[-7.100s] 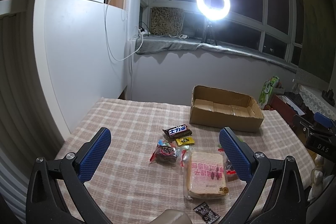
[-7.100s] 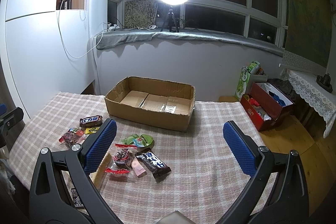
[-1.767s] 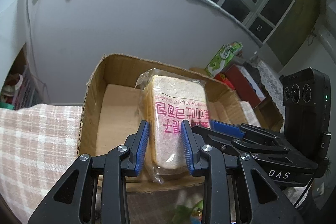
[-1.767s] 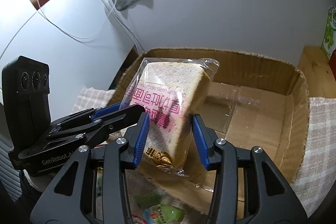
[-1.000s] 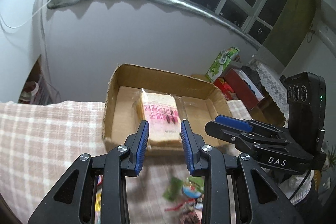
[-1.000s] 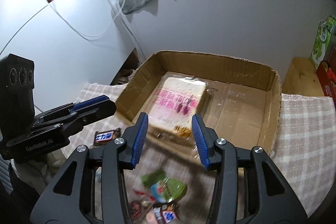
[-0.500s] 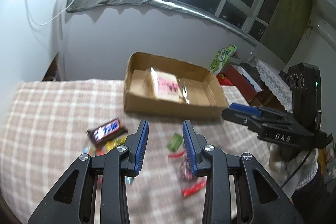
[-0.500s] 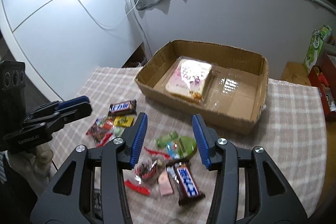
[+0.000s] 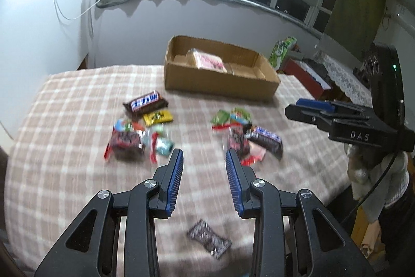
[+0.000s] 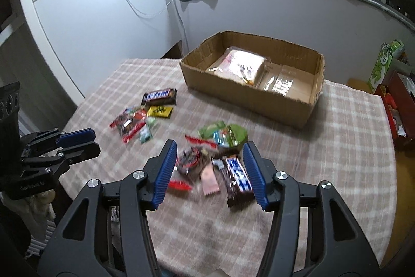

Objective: Organize snacks
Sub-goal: 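Move the left gripper to the black candy packet while the right gripper approaches the chocolate bar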

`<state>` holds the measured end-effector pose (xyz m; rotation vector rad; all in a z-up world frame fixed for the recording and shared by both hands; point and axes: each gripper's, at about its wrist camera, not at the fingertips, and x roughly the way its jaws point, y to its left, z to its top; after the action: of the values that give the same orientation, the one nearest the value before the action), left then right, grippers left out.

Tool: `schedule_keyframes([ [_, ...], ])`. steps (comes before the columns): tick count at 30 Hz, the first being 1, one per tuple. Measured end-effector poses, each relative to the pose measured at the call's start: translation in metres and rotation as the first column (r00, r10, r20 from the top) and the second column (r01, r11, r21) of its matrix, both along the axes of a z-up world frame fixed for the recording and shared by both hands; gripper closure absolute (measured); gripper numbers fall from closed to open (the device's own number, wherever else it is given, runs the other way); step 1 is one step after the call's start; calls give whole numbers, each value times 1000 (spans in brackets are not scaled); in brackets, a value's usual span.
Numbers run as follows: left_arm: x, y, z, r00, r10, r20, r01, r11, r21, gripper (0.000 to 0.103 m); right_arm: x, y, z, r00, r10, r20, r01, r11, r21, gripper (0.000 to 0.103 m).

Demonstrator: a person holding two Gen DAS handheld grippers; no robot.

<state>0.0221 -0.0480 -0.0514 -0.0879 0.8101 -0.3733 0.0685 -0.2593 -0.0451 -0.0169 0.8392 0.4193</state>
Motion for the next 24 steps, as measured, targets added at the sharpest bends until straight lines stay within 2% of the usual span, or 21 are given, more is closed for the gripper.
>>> schedule_keyframes([
  [8, -29, 3, -26, 997, 11, -74, -11, 1000, -3, 71, -15, 2, -15, 1000, 15, 3, -15, 997, -79, 47],
  [24, -60, -3, -56, 974, 12, -225, -25, 998, -57, 71, -9, -8, -53, 994, 79, -81, -92, 981, -174, 47],
])
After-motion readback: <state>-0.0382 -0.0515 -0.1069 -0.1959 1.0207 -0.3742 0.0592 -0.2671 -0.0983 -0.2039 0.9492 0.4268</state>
